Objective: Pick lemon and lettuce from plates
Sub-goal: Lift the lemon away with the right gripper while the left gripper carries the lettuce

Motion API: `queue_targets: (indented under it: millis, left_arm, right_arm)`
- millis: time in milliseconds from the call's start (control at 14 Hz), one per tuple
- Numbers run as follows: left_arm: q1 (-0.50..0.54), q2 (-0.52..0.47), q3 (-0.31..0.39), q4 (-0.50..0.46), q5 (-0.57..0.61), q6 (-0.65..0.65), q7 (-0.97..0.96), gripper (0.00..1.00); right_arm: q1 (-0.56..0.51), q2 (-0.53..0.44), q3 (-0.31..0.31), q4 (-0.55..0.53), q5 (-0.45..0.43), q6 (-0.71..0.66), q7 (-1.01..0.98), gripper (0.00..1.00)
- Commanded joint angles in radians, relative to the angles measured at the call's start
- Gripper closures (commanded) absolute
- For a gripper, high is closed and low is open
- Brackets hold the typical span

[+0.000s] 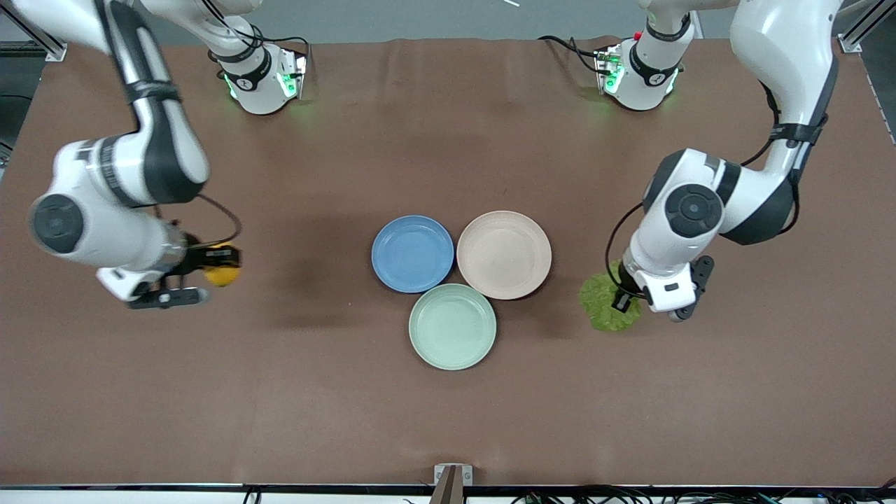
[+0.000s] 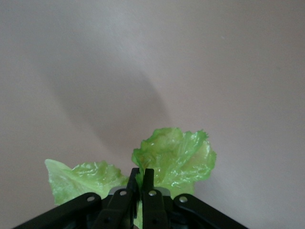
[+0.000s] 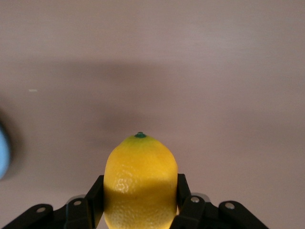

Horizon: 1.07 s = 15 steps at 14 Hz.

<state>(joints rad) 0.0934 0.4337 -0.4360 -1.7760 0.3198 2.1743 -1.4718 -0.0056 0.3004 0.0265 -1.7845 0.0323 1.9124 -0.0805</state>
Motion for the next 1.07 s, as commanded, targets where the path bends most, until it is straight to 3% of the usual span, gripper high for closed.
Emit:
queue_targets:
  millis: [0,286,500,857,929,1000]
  left_arm:
    - [0.083,-0.023,-0.009,-0.058,0.013,-0.001,0.100,1.00]
    - [0.210,0.005,-0.009,-0.114,0.013,0.027,0.250,1.00]
    - [0.259,0.060,-0.009,-0.126,0.008,0.087,0.278,1.00]
    - [0.298,0.120,-0.009,-0.126,0.008,0.163,0.300,0.99]
    - [0.298,0.126,-0.009,-0.126,0.008,0.165,0.300,0.94]
    - [0.298,0.126,-0.009,-0.126,0.008,0.166,0.298,0.78]
  right_arm:
    - [-0.107,0.015,0.027,-0.052,-0.019,0.054,-0.083,0.78]
    - [-0.186,0.051,0.026,-0.223,-0.063,0.340,-0.108,0.77]
    - [-0.218,0.084,0.026,-0.298,-0.084,0.480,-0.111,0.77]
    - [-0.224,0.141,0.026,-0.305,-0.094,0.557,-0.108,0.74]
    - [-0.228,0.144,0.026,-0.305,-0.094,0.565,-0.108,0.74]
    - [-0.229,0.150,0.026,-0.305,-0.094,0.568,-0.108,0.73]
